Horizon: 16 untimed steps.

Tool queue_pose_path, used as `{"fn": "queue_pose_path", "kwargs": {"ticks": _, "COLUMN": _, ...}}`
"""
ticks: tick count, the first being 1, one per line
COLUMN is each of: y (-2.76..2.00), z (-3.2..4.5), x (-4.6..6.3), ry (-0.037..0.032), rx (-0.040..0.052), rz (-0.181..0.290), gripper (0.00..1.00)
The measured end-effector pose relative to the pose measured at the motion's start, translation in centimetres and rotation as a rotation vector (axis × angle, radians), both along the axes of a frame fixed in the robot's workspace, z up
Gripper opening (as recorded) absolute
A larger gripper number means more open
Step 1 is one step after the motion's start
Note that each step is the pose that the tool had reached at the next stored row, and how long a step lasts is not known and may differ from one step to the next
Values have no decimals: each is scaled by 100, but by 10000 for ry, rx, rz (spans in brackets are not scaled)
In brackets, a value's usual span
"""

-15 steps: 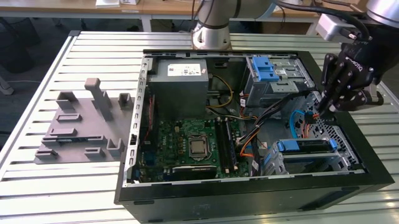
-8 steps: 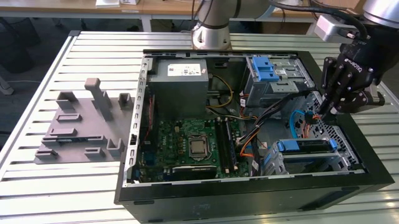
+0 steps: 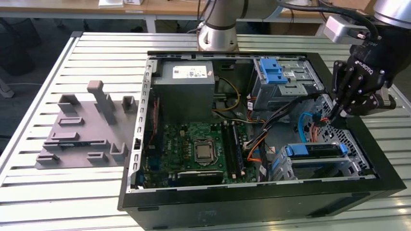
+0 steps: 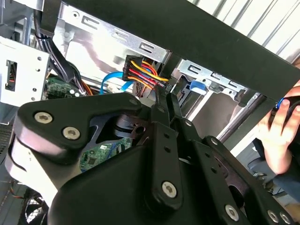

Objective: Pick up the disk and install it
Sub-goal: 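Insert the first disk wire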

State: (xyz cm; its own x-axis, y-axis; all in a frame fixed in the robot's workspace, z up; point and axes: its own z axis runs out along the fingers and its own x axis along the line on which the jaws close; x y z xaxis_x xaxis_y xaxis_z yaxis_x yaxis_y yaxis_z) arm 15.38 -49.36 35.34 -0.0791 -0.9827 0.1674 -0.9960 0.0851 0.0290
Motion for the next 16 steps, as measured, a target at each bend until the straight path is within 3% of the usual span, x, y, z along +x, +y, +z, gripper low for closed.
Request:
{"fn": "queue_pose_path", "kwargs": {"ticks": 3, "y": -6, "z": 0, "x": -22, "ry": -58, "rx": 10, "rz": 75, "gripper": 16}}
{"fn": "queue_pose_path", "kwargs": {"ticks": 16, "y": -48, "z": -1, "x": -187, "ry": -582, "rx": 13, "rz": 167, "gripper": 16}}
